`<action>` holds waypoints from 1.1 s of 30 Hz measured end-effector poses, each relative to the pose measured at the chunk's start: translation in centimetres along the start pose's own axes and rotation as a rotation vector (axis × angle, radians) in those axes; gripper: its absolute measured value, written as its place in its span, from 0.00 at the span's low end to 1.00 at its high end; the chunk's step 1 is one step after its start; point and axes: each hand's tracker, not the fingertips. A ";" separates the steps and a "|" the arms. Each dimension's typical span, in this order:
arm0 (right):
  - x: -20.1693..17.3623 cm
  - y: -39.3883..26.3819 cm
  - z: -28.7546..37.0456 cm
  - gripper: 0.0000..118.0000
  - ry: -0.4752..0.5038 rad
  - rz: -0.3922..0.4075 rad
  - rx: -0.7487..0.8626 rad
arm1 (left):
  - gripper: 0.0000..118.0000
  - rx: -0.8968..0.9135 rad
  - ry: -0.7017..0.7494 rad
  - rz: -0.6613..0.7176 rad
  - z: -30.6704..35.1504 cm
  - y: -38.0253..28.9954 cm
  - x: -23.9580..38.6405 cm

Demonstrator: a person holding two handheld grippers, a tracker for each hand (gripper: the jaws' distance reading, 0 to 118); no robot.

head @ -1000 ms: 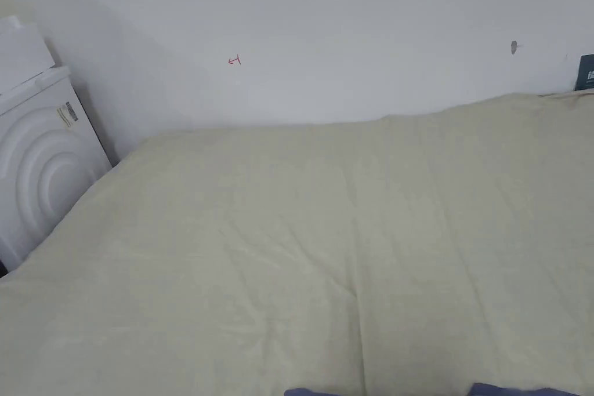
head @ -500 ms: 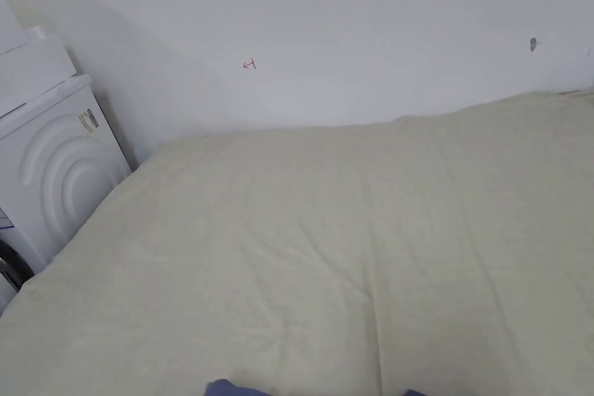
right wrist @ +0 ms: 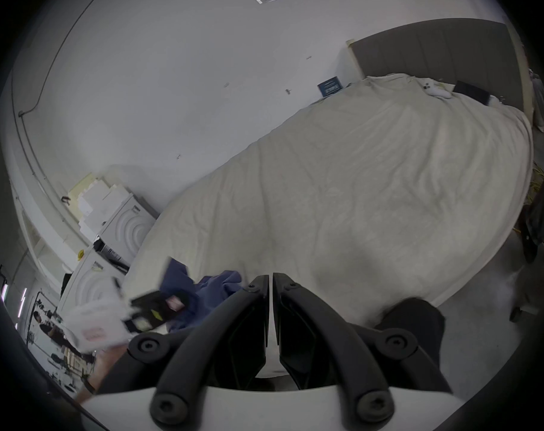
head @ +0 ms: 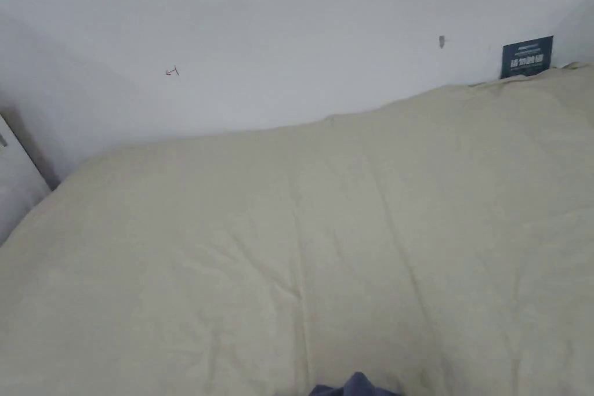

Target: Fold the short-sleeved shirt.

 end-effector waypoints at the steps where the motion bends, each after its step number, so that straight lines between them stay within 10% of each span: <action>1: 0.5 0.1 0.5 0.02 -0.013 -0.014 0.011 | 0.23 -0.013 -0.013 -0.029 -0.9 -0.4 0.6; 5: 2.0 0.1 1.6 0.02 -0.045 -0.052 0.036 | 0.61 0.050 -0.089 0.059 -0.2 -0.4 0.8; 12: 2.6 0.0 1.1 0.02 -0.015 -0.091 0.047 | 0.75 0.298 -0.260 0.444 8.1 2.9 -3.9; 16: 1.9 -0.4 0.5 0.02 0.012 -0.092 0.032 | 0.19 0.238 -0.343 0.682 4.8 1.4 -6.4; 24: 1.8 -1.1 0.8 0.02 0.000 -0.084 0.003 | 0.14 -0.183 -0.357 0.768 -7.2 -0.6 -3.9; 33: 0.4 -2.0 -0.8 0.02 0.023 -0.061 -0.045 | 0.08 -0.028 -0.343 0.686 -5.9 -1.2 -2.8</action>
